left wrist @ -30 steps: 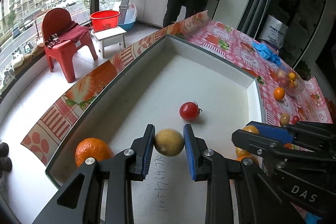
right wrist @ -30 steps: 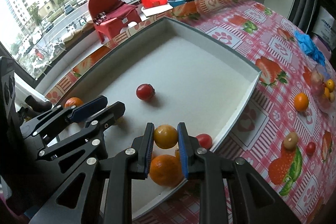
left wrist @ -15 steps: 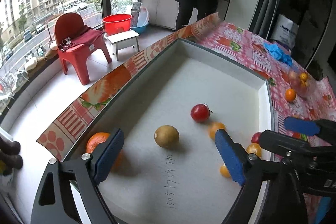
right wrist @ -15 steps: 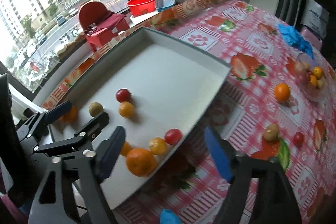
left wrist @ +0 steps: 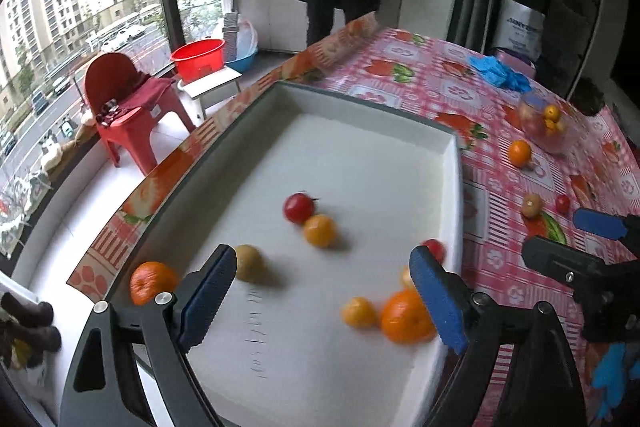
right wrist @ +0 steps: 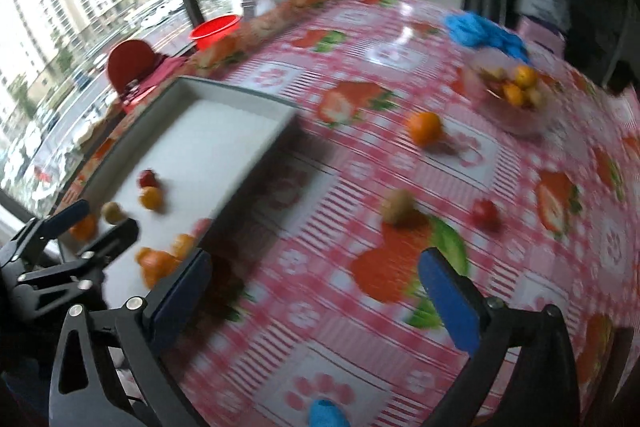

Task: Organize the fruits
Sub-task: 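Move both open tools back toward the loose fruits on the cloth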

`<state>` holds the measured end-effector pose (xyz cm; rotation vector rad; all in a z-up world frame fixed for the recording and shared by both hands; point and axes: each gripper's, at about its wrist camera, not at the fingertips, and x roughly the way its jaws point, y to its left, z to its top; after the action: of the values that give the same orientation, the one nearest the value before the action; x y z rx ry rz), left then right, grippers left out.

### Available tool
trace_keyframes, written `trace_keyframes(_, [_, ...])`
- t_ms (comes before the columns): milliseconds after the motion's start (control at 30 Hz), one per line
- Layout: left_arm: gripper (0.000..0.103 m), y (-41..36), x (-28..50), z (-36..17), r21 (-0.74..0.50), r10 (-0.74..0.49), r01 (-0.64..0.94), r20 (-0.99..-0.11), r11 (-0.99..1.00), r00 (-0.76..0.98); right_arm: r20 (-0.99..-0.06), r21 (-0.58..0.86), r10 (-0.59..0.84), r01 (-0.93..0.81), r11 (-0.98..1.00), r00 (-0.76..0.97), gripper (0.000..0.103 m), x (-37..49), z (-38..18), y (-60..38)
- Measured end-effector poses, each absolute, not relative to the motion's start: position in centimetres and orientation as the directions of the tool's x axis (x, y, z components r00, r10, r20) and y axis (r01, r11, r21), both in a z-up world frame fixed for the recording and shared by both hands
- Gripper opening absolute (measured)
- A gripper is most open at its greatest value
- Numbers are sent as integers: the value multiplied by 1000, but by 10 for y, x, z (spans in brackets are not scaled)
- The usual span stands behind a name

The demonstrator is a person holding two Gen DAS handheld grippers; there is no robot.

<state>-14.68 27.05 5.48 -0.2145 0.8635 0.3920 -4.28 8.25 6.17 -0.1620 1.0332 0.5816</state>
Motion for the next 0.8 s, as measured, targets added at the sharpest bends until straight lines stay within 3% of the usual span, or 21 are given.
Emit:
trace_keyframes(400, [89,180,-117,79,27,147,-201,-777,979,612,-882,131,256,-314,940,395,103,-22,35,-31])
trace_keyframes(700, [89,126,-83,90,50,90,-82,-788,995,610,-878,-31,105,-274,961,467,103,-22,16,-56])
trace_keyframes(800, [89,121,-68,89,44,80,-74,-793,996,604,-870,-10,126,-272,962,477,103,-23,10,-62])
